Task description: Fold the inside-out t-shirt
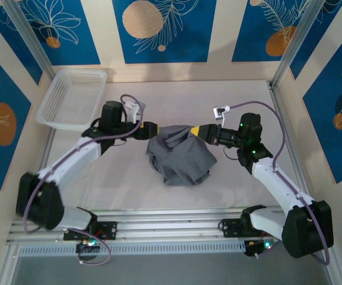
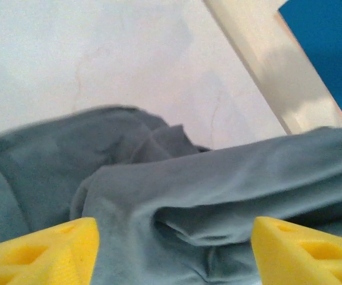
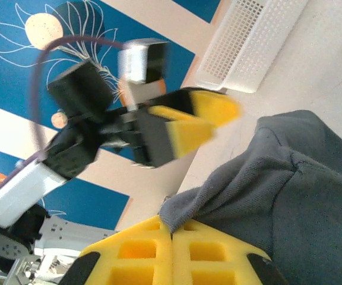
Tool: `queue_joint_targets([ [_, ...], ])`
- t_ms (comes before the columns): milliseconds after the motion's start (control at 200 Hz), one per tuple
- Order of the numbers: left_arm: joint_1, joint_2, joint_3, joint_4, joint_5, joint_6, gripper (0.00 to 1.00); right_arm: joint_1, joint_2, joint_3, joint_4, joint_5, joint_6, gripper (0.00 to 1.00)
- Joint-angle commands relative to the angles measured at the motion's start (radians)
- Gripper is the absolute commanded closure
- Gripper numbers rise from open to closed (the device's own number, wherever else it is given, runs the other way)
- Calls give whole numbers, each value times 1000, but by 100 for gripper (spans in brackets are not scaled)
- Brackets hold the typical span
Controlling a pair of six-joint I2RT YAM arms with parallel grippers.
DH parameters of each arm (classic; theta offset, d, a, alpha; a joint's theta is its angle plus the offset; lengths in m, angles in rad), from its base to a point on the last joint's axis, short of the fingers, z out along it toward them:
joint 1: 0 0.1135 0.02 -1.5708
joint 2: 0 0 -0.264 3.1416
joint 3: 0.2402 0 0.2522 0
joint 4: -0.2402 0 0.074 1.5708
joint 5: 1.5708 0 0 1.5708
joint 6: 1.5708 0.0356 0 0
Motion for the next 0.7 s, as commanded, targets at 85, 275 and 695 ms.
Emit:
queue_joint_targets([
  [85, -284, -127, -16, -91, -330, 245, 69, 3, 18, 47, -53, -36, -16, 100],
  [275, -357, -16, -6, 66, -400, 214, 78, 45, 14, 53, -32, -8, -6, 100],
  [695, -336, 134, 74, 142, -366, 184, 89, 97, 21, 88, -65, -2, -28, 100],
])
